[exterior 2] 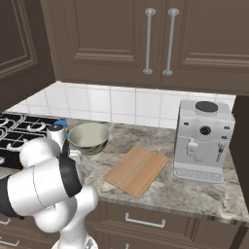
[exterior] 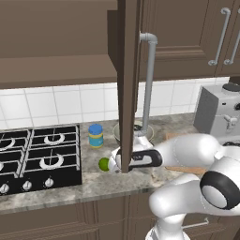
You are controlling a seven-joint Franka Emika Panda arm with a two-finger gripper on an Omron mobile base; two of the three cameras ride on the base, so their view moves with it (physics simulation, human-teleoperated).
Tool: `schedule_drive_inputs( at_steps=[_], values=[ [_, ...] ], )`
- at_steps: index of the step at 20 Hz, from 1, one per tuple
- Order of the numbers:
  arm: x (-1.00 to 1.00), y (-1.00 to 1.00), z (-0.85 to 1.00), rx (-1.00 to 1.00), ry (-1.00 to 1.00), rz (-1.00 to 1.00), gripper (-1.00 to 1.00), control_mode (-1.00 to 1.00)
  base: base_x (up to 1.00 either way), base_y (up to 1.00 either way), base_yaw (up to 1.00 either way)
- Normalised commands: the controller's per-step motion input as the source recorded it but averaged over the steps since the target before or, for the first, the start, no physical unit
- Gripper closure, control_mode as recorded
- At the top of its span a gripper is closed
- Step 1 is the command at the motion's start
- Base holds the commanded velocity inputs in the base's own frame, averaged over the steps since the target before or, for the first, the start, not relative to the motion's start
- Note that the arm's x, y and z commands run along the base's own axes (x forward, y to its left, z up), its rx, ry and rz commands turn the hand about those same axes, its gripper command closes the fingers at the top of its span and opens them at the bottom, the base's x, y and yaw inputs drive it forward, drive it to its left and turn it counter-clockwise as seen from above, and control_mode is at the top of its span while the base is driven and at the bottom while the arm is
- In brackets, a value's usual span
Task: Open the cabinet. Place the bowl and condiment on the counter. Then place the lime and garlic on the cutting board.
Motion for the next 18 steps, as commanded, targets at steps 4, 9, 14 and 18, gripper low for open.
schedule_drive_inputs(
  at_steps=[4, 9, 14, 18],
  values=[
    [0.15, 0.10, -0.05, -0.02, 0.00, 0.00, -1.00, -1.00, 0.00, 0.00, 0.00],
    [0.11, 0.11, -0.09, -0.02, 0.00, -0.01, -1.00, -1.00, 0.00, 0.00, 0.00],
    [0.04, 0.01, -0.14, -0.02, 0.00, -0.02, 1.00, -1.00, 0.00, 0.00, 0.00],
    [0.01, -0.09, -0.21, -0.01, 0.00, -0.01, 1.00, -1.00, 0.00, 0.00, 0.00]
  ],
)
